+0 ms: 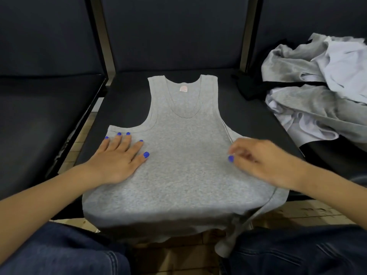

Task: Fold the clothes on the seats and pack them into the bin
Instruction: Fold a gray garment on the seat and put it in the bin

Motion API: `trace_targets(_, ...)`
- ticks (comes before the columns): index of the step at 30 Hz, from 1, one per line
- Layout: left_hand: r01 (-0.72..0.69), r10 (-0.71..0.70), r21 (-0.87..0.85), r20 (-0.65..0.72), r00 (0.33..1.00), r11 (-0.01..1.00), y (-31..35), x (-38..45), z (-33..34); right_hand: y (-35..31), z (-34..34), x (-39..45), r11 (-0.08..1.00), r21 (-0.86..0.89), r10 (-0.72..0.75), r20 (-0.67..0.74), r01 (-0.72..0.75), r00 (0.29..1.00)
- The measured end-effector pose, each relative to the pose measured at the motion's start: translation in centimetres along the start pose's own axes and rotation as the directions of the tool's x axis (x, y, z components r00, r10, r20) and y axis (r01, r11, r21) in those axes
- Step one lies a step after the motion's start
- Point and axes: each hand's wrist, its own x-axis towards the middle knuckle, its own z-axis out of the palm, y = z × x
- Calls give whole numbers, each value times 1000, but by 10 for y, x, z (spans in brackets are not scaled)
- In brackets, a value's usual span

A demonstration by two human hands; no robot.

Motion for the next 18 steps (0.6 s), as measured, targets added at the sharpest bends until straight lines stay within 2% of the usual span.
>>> trace_targets(2,8,-8,-9,11,1000,1000,0,1,0,-7,6,1,998,23,-63,125,61,990)
trace_targets(4,12,-13,6,18,1000,1000,1,1,-1,3,10,4,992,-126,19,171,3,985)
trace_targets(5,15,-15,13,21,1000,1000,2,1,-1,13,10,6,965,-259,89,176,-41,980)
trace_targets(7,24,-24,13,33,999,1000,4,0,-3,37,10,8,832,-538,209,83,-132,974)
trace_targets(9,30,-30,8,45,999,1000,5,0,-5,55,3,8,773,-591,213,-100,-231,972)
trace_targets(13,33,-32,-1,63,998,999,6,-1,-7,71,-22,2,764,-517,231,-338,-385,912)
trace_targets(15,35,-35,0,60,998,999,6,0,-7,70,-23,-9,873,-400,130,-360,-278,924)
trace_targets(17,39,-38,-3,56,998,999,7,1,-7,49,-21,-21,986,-151,47,-135,-67,990)
trace_targets(18,38,-38,-6,57,998,999,7,0,-7,37,-18,-25,999,-53,-4,-13,4,1000)
